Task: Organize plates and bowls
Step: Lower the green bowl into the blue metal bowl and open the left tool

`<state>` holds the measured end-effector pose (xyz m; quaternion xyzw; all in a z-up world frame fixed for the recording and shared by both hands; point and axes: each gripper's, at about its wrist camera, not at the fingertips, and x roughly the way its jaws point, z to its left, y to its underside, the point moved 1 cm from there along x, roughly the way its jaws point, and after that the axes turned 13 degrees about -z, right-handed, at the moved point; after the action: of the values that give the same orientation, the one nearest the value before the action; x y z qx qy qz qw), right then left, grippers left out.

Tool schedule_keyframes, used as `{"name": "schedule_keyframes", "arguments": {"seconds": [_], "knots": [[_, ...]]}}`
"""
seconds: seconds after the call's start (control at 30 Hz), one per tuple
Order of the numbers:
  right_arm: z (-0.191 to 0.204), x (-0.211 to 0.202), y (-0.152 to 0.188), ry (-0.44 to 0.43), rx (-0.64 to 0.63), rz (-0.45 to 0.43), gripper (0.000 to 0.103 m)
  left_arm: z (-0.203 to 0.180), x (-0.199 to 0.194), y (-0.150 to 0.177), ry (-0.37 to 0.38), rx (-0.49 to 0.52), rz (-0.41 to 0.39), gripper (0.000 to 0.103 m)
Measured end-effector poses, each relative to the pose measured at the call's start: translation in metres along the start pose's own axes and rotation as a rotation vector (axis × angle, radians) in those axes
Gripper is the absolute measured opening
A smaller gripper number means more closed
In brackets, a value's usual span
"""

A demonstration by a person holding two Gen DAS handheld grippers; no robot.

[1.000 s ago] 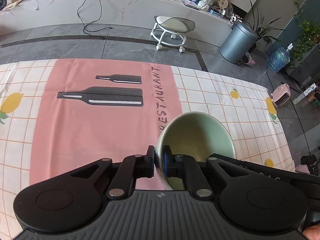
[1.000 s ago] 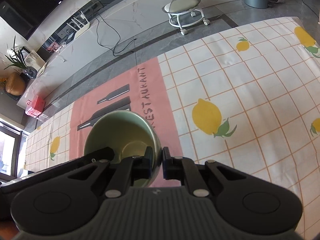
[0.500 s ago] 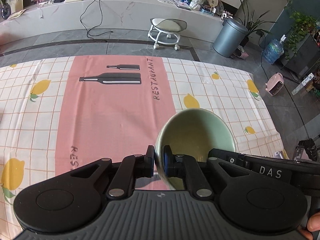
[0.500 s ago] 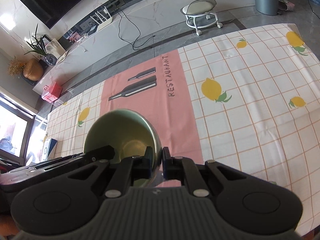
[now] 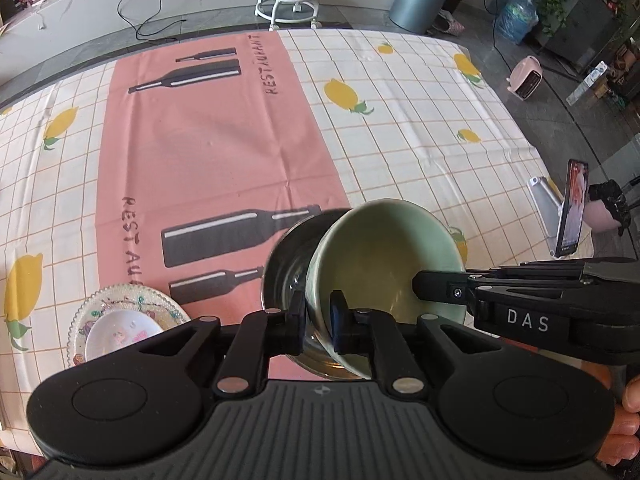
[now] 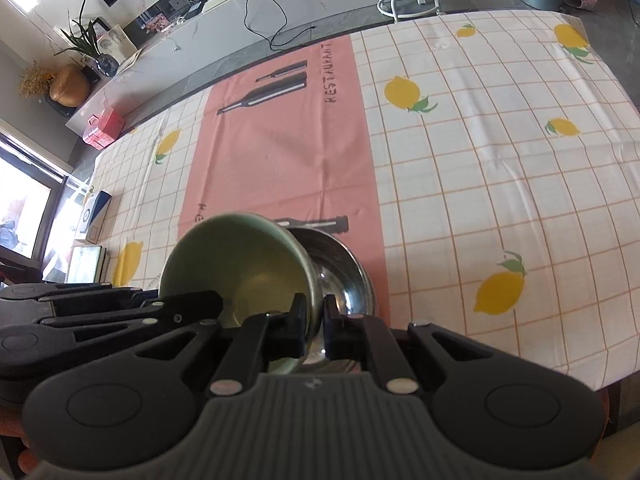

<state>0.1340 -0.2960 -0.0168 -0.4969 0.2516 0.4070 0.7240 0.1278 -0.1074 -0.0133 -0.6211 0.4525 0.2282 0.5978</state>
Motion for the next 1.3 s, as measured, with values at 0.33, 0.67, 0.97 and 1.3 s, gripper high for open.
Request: {"name": "schedule_keyframes", "arguments": {"seconds": [0.33, 0.67, 0.97, 1.3], "knots": [[-0.013, 0.014, 0.016, -0.006, -0.034, 0.015, 0.005, -0.009, 0.018, 0.013, -0.034, 0.068, 0.049, 0.013], [-0.008, 0.039, 0.008, 0.020, -0.111, 0.041, 0.004, -0.015, 0.037, 0.009, -0.083, 0.160, 0.081, 0.014], [0.000, 0.053, 0.004, 0.047, -0.204, 0.052, 0.005, -0.015, 0.045, 0.009, -0.081, 0.190, 0.101, 0.019], [0.008, 0.057, 0.003, 0.083, -0.280, 0.037, 0.004, -0.008, 0.035, 0.002, -0.033, 0.203, 0.100, 0.020]]}}
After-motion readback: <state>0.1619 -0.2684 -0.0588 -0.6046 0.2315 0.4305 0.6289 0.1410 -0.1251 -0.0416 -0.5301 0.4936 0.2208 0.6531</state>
